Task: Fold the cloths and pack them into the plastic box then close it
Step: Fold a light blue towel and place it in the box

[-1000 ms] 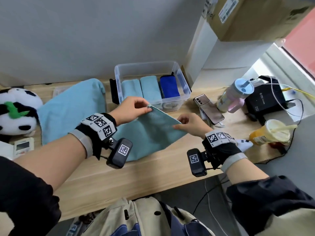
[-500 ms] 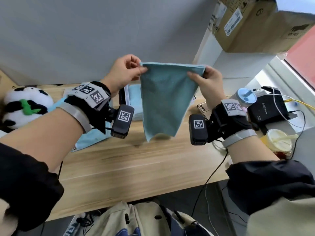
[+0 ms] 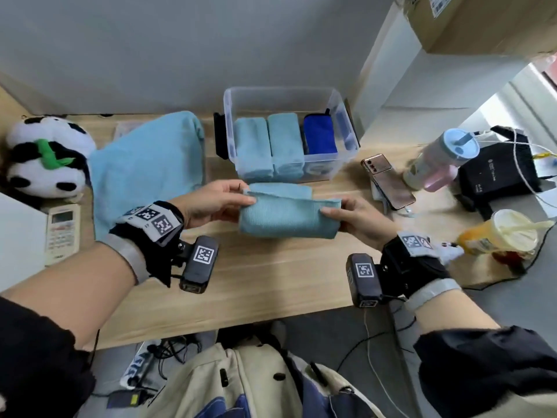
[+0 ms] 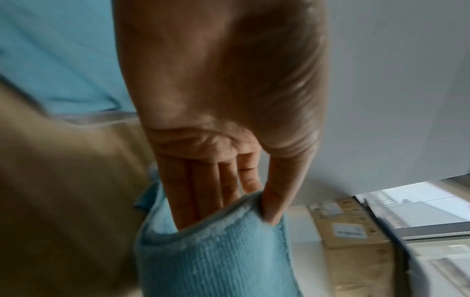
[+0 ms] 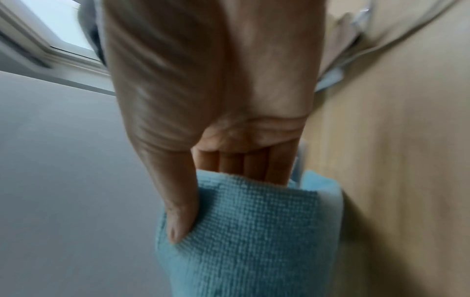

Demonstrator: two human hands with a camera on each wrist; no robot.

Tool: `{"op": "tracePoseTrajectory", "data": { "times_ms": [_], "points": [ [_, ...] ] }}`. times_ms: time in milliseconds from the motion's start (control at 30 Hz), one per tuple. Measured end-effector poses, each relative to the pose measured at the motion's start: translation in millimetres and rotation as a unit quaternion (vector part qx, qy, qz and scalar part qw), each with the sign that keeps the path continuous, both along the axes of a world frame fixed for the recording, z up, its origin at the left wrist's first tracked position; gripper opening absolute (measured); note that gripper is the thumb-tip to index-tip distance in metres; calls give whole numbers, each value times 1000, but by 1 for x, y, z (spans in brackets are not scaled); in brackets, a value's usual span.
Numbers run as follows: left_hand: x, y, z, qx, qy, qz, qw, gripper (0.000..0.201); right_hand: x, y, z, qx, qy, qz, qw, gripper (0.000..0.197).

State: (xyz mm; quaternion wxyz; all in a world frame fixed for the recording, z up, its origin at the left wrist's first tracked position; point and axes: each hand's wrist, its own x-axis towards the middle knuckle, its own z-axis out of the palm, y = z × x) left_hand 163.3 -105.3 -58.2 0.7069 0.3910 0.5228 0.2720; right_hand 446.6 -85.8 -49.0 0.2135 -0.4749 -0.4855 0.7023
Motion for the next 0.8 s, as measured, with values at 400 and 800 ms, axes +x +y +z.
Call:
{"op": "tracePoseTrajectory", "data": {
  "times_ms": [400,800],
  "points": [
    [9,-80,-109,-193,84,-169,963,13,12,-67,-105,-188,-161,135,959,11],
    [15,-62,-112,-141,148,-143,968,14,3,-58,-121,-32,-301,214,929,13]
  ]
}}
